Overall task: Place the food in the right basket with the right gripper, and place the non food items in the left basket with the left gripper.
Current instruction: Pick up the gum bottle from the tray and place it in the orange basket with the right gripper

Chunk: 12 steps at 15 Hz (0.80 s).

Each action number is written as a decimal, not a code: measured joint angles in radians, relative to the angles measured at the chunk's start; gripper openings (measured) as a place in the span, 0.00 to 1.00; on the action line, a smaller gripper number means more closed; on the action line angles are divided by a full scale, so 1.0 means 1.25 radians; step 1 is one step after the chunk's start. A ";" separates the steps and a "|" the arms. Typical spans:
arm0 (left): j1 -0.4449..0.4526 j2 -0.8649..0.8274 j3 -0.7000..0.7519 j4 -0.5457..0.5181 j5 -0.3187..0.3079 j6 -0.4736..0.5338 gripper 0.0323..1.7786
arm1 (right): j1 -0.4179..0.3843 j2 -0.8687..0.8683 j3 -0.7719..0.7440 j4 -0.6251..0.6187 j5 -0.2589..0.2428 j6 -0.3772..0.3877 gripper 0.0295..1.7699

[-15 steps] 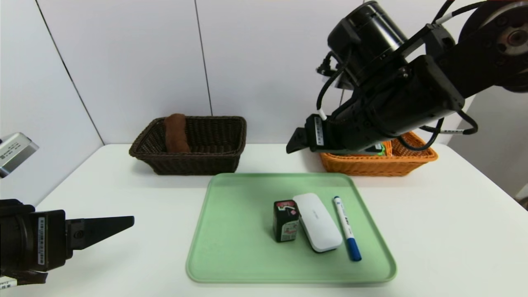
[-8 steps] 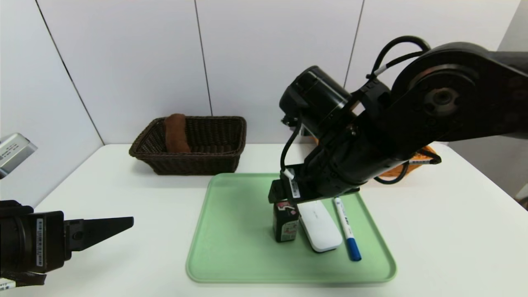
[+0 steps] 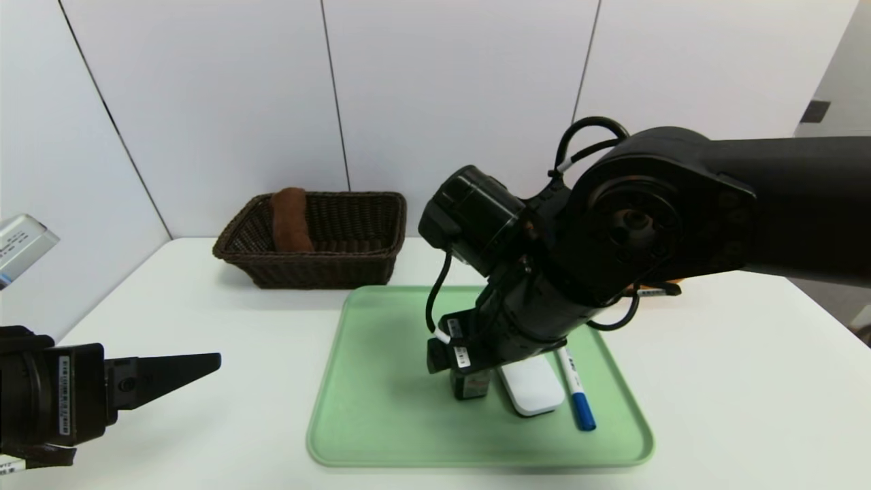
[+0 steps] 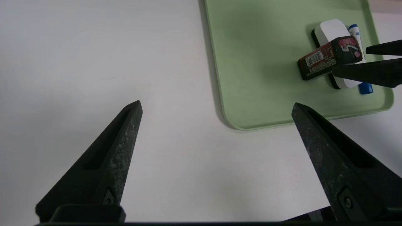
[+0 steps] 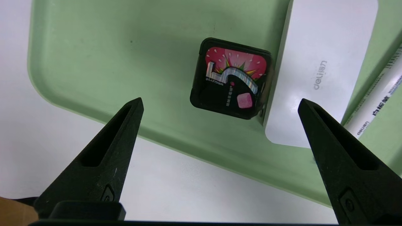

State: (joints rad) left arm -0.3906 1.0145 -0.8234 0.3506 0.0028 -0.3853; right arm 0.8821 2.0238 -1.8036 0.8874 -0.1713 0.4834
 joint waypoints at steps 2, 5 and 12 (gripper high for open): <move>0.000 0.000 0.002 0.000 0.000 0.000 0.95 | 0.000 0.021 -0.001 -0.001 -0.001 0.000 0.96; 0.000 0.001 0.004 0.001 0.000 -0.001 0.95 | -0.001 0.049 -0.009 -0.003 -0.002 0.000 0.96; 0.001 0.001 0.014 0.001 0.000 -0.002 0.95 | -0.003 0.077 -0.032 -0.003 -0.008 -0.002 0.56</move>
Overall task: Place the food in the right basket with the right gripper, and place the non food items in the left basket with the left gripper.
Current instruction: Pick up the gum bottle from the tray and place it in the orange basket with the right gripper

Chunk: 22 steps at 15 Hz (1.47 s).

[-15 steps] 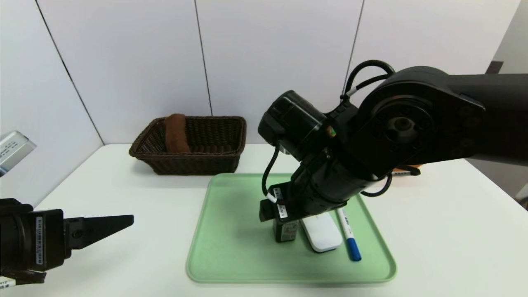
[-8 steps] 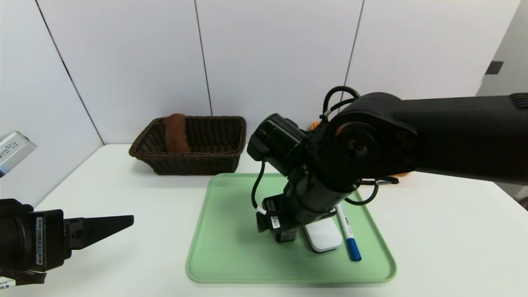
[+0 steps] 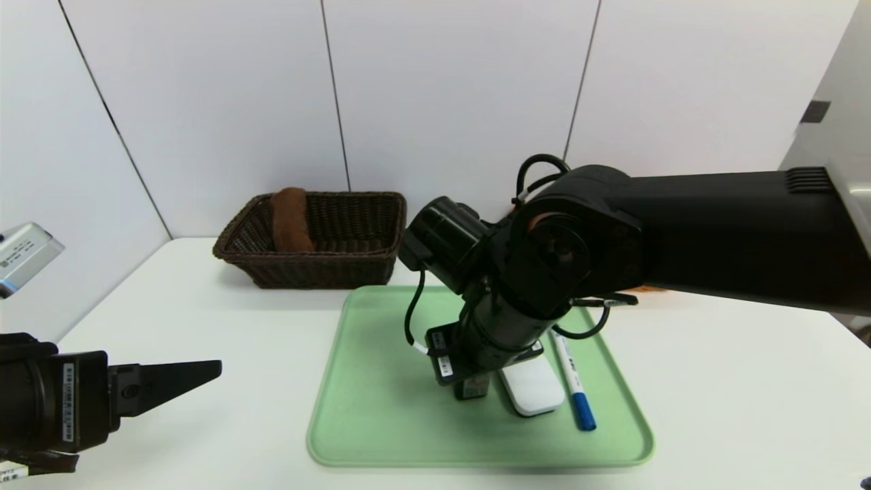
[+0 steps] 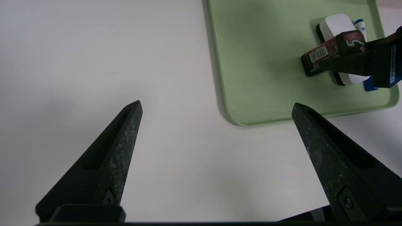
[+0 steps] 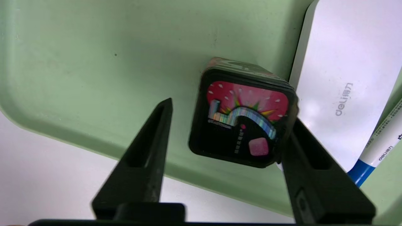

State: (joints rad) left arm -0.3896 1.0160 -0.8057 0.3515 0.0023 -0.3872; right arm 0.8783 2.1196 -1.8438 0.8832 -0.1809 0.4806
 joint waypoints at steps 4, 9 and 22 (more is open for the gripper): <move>0.000 0.000 0.007 0.000 0.001 0.000 0.95 | -0.001 0.005 -0.002 -0.001 -0.004 -0.001 0.43; 0.000 -0.001 0.008 0.000 0.001 -0.001 0.95 | -0.004 -0.007 -0.015 0.002 -0.007 -0.008 0.43; 0.000 -0.015 0.009 0.004 -0.002 -0.001 0.95 | -0.211 -0.178 -0.085 -0.173 -0.099 -0.175 0.43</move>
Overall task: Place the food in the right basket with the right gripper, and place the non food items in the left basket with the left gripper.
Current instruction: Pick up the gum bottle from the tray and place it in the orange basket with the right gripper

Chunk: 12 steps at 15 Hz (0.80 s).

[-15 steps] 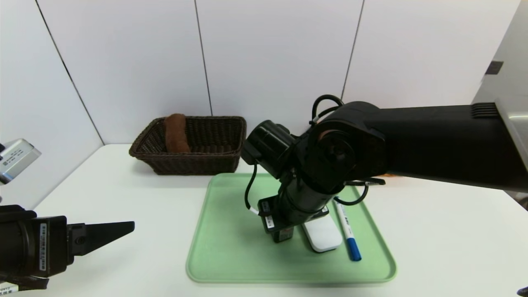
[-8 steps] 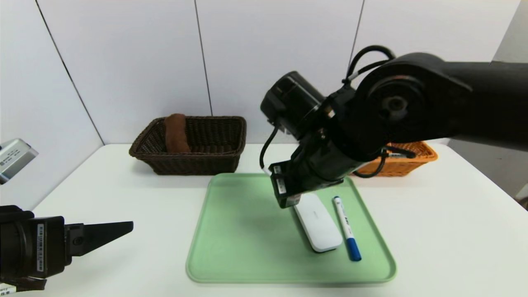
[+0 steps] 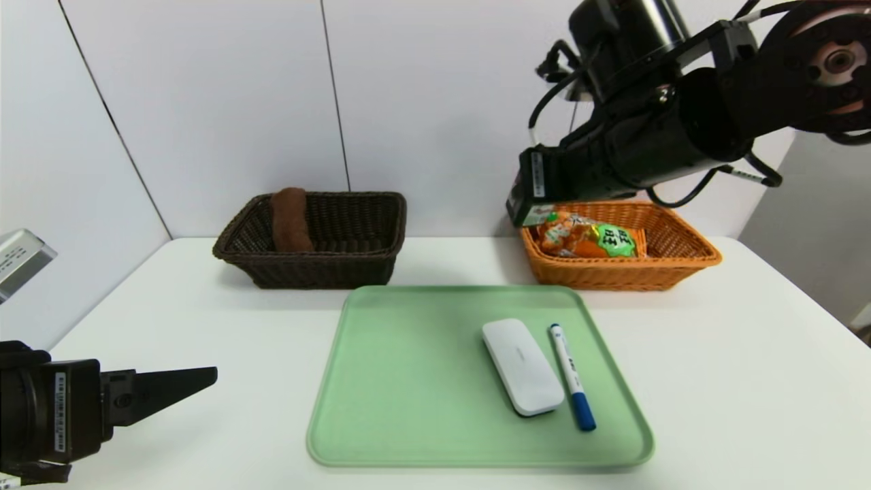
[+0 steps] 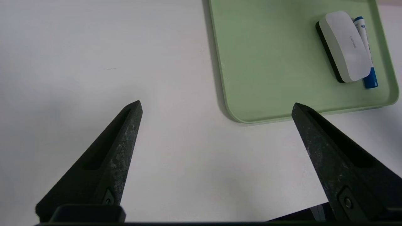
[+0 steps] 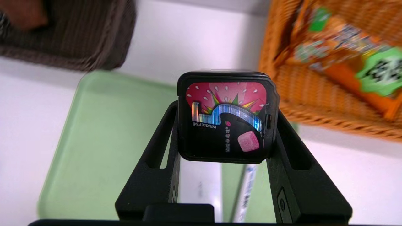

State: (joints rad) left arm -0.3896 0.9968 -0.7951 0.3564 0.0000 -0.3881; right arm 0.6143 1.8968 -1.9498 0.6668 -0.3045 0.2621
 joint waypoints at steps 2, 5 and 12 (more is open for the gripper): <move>0.000 -0.002 0.001 -0.001 0.000 0.000 0.95 | -0.065 0.003 0.000 -0.032 0.000 -0.027 0.43; 0.000 -0.003 0.001 -0.002 0.000 0.000 0.95 | -0.133 0.029 0.000 -0.062 0.001 -0.045 0.42; 0.000 -0.004 0.005 -0.004 0.001 0.000 0.95 | -0.209 0.122 0.000 -0.079 0.009 -0.042 0.42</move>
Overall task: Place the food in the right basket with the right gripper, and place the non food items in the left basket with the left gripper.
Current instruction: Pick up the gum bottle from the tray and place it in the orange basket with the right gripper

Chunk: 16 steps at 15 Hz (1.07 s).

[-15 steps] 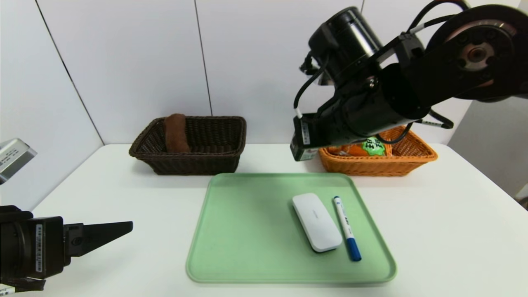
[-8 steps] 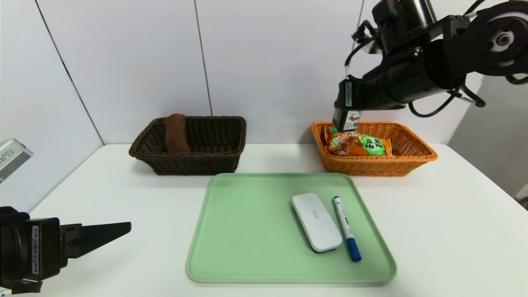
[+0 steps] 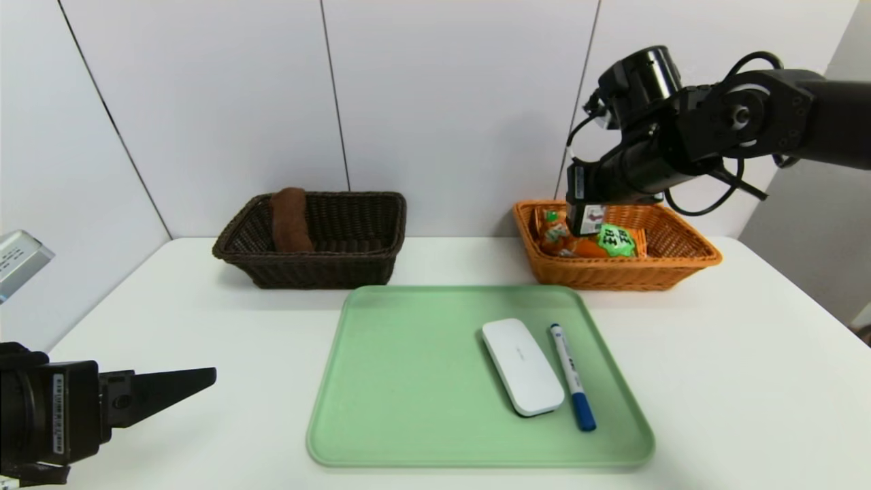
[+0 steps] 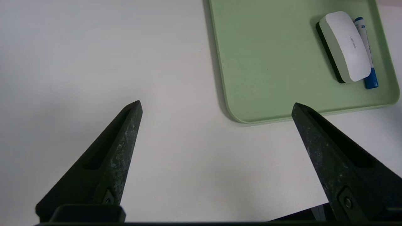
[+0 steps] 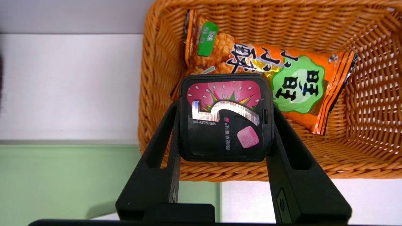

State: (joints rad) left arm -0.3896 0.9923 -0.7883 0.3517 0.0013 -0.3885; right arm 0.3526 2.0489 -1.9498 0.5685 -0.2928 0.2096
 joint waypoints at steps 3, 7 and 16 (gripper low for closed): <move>0.000 0.000 0.006 -0.001 0.000 0.000 0.95 | -0.011 0.040 0.000 -0.006 0.005 0.004 0.42; 0.001 0.000 0.011 -0.001 0.001 -0.016 0.95 | -0.014 0.088 0.000 -0.061 0.005 0.001 0.42; 0.001 -0.005 0.011 0.000 0.000 -0.016 0.95 | -0.030 0.097 0.001 -0.046 0.030 -0.003 0.77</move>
State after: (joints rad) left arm -0.3885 0.9866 -0.7745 0.3521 0.0017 -0.4087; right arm 0.3145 2.1702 -1.9483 0.5104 -0.2553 0.2057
